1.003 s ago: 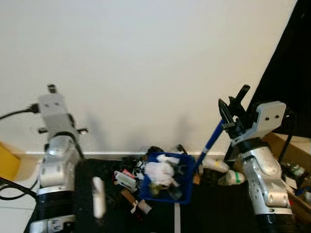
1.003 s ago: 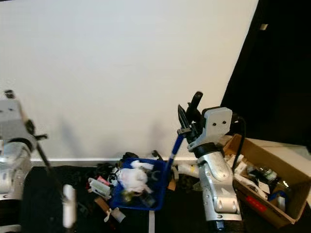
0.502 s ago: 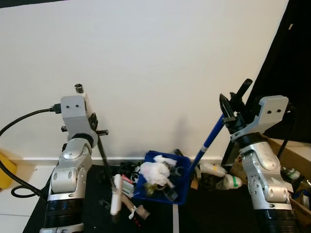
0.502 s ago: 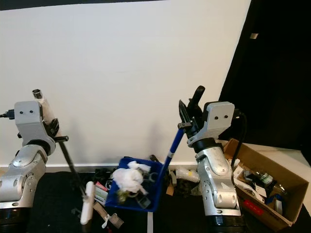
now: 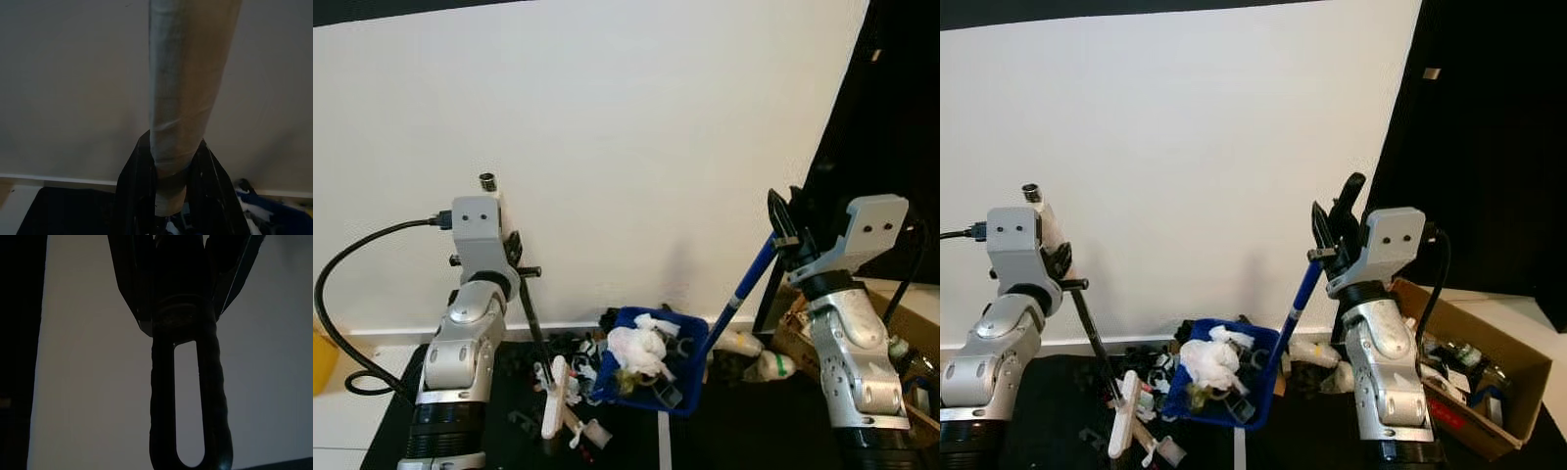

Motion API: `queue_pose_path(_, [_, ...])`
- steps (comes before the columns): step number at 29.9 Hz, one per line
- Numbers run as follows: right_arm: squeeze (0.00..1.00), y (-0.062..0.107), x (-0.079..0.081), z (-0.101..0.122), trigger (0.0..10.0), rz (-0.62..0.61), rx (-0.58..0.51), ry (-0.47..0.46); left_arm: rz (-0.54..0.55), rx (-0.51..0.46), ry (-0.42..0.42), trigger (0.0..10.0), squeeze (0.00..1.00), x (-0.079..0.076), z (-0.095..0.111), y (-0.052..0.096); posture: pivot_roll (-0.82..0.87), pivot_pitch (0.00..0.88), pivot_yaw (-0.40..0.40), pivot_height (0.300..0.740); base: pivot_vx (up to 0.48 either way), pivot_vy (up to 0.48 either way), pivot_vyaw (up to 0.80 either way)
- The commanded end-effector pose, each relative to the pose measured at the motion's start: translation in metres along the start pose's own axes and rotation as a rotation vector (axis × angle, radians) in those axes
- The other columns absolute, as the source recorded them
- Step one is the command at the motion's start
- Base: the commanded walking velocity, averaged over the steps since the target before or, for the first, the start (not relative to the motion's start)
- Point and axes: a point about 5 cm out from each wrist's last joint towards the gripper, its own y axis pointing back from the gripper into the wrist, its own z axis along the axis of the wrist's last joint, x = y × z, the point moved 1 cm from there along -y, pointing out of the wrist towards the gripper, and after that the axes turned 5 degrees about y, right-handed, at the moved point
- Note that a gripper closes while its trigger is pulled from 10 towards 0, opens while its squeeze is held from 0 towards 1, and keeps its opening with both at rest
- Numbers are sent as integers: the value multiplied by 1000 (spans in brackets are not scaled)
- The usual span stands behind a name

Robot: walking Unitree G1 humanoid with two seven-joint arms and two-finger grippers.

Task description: Sweep floor

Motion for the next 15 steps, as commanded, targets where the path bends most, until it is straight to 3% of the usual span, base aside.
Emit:
queue_pose_path(1, [0,0,0,2,10000,-12,-14,-32,-6,-25,-12,10000,0,-2,1,2,7,74,101,740,0,0,0])
queue_pose_path(9, [0,1,0,-2,10000,-8,2,-33,-18,-38,-3,10000,0,-6,0,2,9,76,98,740,0,0,0])
queue_pose_path(15, [0,0,2,-3,10000,-1,6,-39,-29,-44,2,10000,0,-8,1,2,9,77,97,740,0,-425,0])
